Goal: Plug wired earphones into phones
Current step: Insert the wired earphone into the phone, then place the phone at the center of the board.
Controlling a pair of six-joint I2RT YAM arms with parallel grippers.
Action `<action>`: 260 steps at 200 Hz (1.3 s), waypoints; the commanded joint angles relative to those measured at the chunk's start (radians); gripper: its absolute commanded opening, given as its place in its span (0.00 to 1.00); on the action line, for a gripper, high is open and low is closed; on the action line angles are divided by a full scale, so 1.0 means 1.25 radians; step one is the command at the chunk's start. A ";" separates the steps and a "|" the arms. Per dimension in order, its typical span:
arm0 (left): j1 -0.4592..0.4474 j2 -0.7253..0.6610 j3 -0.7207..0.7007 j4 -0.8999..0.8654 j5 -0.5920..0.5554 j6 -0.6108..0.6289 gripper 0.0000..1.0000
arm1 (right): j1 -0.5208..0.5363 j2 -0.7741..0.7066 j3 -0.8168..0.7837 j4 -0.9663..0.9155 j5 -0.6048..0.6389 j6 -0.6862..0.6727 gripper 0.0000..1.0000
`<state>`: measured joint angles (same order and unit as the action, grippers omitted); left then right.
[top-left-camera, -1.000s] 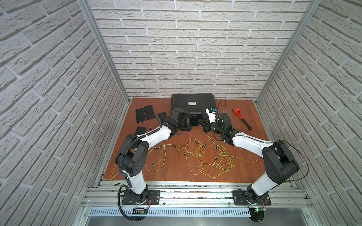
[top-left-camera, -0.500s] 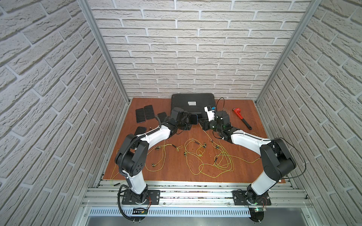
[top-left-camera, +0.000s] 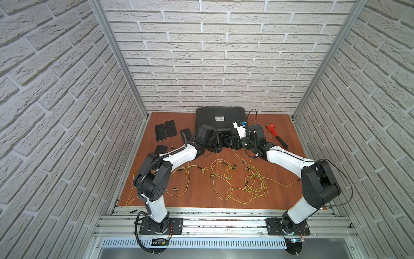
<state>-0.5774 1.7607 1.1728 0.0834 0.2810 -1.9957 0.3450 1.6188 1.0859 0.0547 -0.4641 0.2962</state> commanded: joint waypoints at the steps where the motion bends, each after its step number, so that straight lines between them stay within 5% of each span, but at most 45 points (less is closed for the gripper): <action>1: 0.007 -0.021 0.051 -0.052 0.013 0.096 0.08 | -0.047 -0.087 0.047 -0.203 -0.051 -0.060 0.69; 90: -0.127 0.202 0.414 -0.388 -0.059 0.360 0.11 | -0.287 -0.227 0.017 -0.531 0.060 -0.007 0.70; 169: -0.259 0.607 0.990 -0.674 -0.030 0.485 0.14 | -0.403 -0.305 -0.030 -0.587 0.231 0.007 0.67; 237: -0.300 0.748 1.127 -0.684 -0.027 0.524 0.14 | -0.419 -0.300 -0.085 -0.539 0.237 0.005 0.67; 260: -0.304 0.756 1.127 -0.664 -0.008 0.547 0.37 | -0.419 -0.279 -0.103 -0.527 0.225 -0.001 0.68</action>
<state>-0.9543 2.6850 2.5515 -0.7631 0.2413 -1.3636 -0.1749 1.2495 0.9836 -0.6540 -0.1753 0.3016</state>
